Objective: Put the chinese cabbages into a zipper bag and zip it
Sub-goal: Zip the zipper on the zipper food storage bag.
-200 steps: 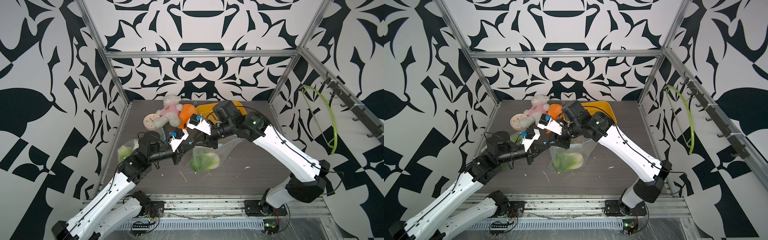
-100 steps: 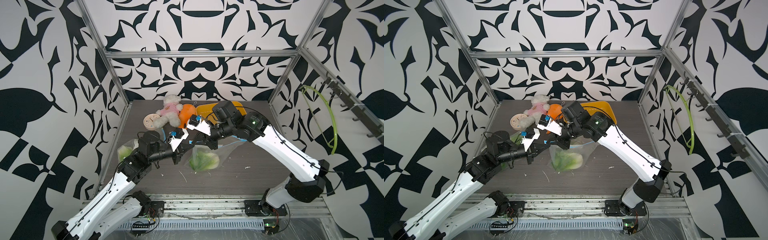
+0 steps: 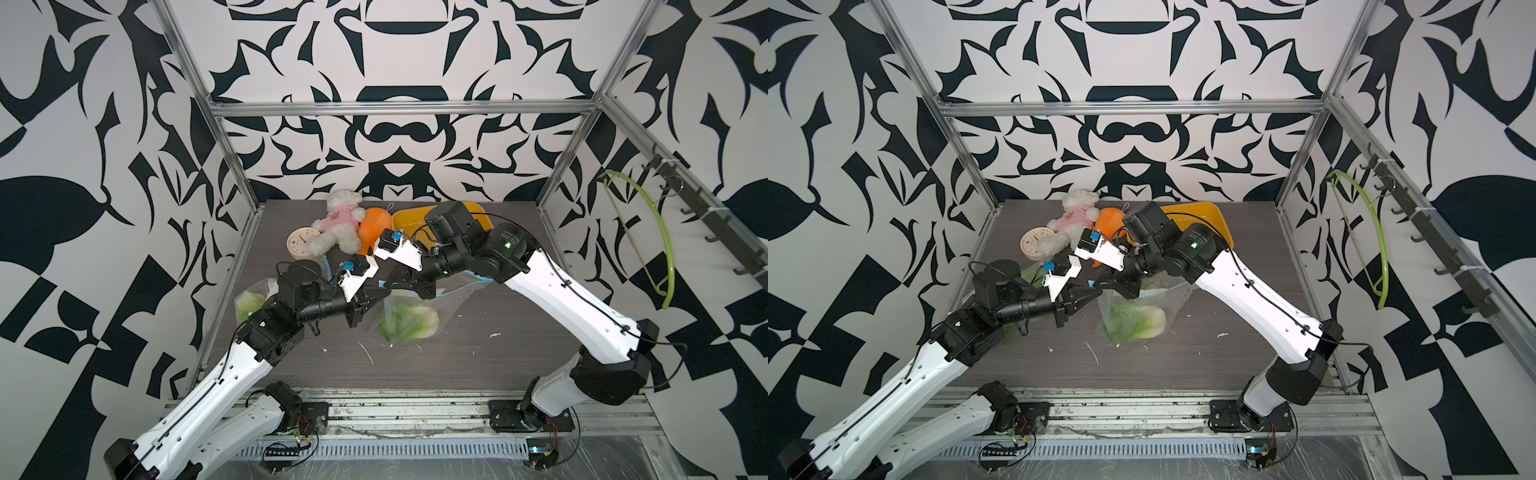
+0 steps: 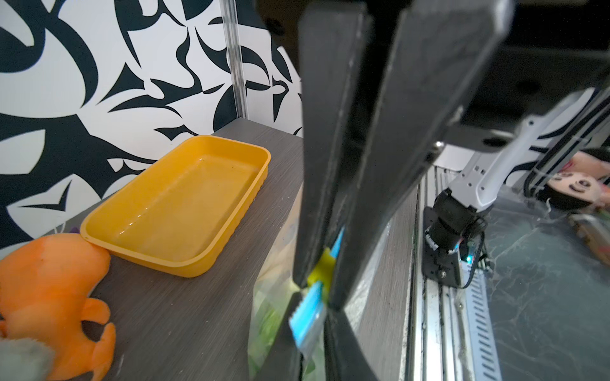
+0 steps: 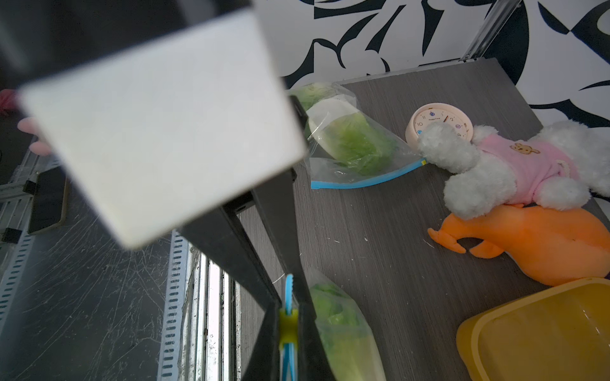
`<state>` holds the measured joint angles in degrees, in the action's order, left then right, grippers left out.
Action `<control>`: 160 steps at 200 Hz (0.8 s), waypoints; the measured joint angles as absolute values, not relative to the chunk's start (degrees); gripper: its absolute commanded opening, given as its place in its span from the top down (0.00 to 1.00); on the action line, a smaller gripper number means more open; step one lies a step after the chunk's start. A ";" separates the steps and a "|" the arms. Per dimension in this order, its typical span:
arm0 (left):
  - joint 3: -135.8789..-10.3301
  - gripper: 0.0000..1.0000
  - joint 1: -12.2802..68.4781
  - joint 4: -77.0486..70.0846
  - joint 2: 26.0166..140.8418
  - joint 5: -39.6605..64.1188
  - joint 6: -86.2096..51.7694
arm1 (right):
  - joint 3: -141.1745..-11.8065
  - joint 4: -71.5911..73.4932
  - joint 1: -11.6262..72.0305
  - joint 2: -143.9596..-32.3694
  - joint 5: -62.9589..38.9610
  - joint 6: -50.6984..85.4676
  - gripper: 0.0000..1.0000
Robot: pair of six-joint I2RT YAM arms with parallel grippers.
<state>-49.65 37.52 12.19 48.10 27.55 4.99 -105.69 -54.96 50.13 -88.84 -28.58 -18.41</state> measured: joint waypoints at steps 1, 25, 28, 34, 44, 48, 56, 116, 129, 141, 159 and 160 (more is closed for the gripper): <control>-49.65 0.91 37.52 12.19 48.10 27.53 5.06 | -105.69 -54.94 50.13 -88.84 -28.58 -18.41 0.97; -49.69 0.99 37.47 11.77 48.12 27.66 4.45 | -105.69 -54.74 50.11 -88.68 -28.53 -18.39 0.98; -49.69 1.00 37.47 11.64 48.12 27.68 4.64 | -105.69 -54.74 50.11 -88.66 -28.51 -18.39 0.98; -49.69 1.00 37.45 11.46 48.12 27.68 4.51 | -105.69 -54.70 50.11 -88.55 -28.49 -18.39 0.98; -49.69 1.00 37.45 11.31 48.05 27.68 4.36 | -105.69 -54.59 50.11 -88.42 -28.47 -18.37 0.98; -49.69 1.00 37.45 11.20 47.94 27.64 4.36 | -105.69 -54.54 50.11 -88.38 -28.45 -18.37 0.99; -49.69 1.00 37.45 11.05 47.81 27.40 4.27 | -105.60 -54.33 50.13 -88.25 -28.34 -18.35 0.99; -49.69 1.00 37.63 10.13 44.38 25.47 1.15 | -103.85 -51.53 50.61 -85.23 -27.00 -18.15 0.99; -49.69 1.00 37.63 10.13 43.86 25.02 0.86 | -103.79 -51.55 50.61 -84.88 -26.55 -18.15 0.99; -49.69 1.00 37.63 10.15 43.55 24.40 0.62 | -103.61 -51.55 50.59 -84.66 -26.15 -18.17 0.99; -49.69 1.00 37.63 10.33 43.24 23.40 0.10 | -103.20 -51.53 50.46 -84.42 -25.63 -18.15 0.99; -49.69 1.00 37.63 10.35 43.22 23.35 0.05 | -103.20 -51.53 50.43 -84.42 -25.61 -18.15 0.99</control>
